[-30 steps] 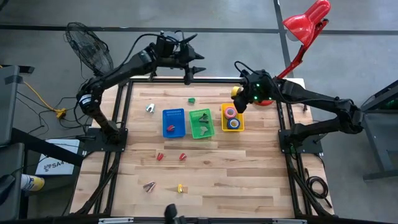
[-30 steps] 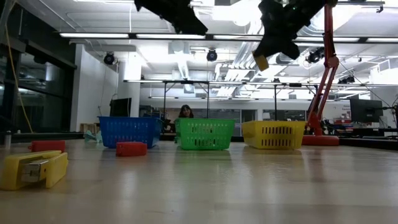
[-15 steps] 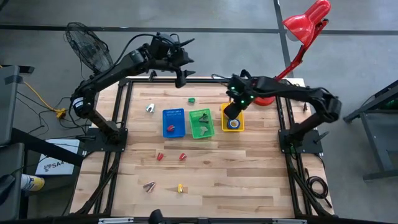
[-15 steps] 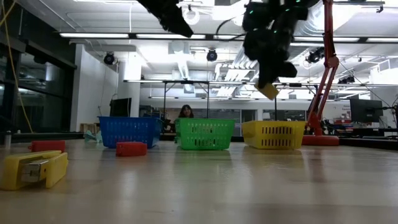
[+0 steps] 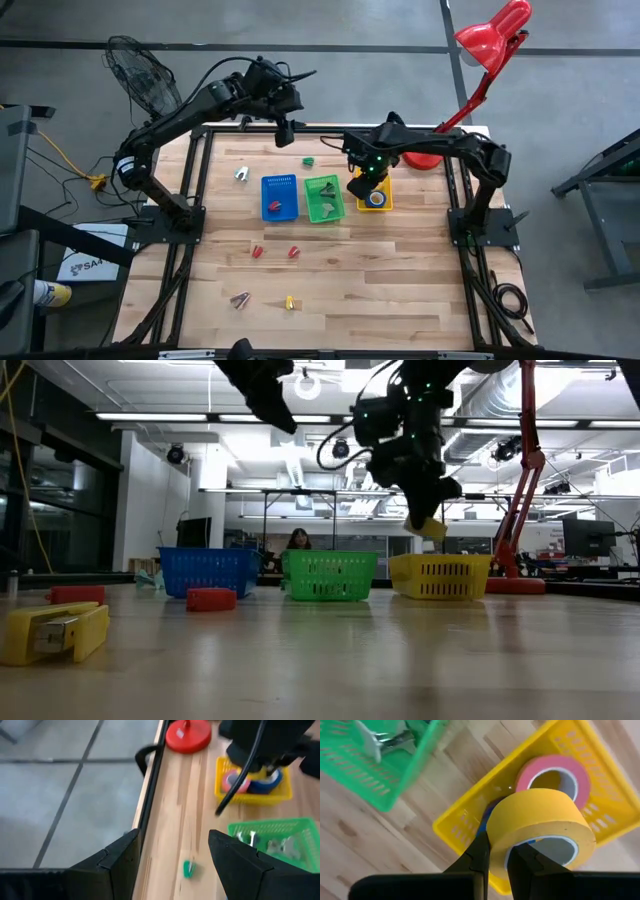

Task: Pick and place Stapler, Stapler remover, tape
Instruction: Put the yellow tape into the yellow bin

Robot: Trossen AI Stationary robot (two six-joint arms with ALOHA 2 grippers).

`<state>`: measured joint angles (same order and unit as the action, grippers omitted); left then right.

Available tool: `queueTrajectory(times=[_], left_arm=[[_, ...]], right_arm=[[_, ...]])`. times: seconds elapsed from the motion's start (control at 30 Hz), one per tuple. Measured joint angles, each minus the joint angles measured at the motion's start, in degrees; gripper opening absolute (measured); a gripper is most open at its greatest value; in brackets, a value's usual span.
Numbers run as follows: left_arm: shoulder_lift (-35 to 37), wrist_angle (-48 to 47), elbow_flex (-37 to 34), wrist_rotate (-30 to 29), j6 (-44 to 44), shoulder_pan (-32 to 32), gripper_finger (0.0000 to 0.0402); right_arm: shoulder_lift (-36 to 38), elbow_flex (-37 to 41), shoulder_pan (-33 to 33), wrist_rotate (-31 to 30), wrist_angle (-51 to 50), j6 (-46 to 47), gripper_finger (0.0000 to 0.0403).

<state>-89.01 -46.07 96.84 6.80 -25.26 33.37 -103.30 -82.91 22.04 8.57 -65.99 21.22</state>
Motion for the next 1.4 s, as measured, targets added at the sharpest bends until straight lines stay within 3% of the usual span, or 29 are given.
queueTrajectory(times=[0.47, 1.4], left_arm=[[0.0, -7.4, 0.0, -3.9, 0.0, 0.0, 0.023], [0.0, -21.0, 0.0, -16.3, 0.0, 0.0, 0.023]], right_arm=[[-0.7, 3.2, 0.0, -0.5, 0.9, 4.3, 0.0037], [-0.7, 3.2, -0.8, -1.4, 3.3, 3.9, 0.0055]])
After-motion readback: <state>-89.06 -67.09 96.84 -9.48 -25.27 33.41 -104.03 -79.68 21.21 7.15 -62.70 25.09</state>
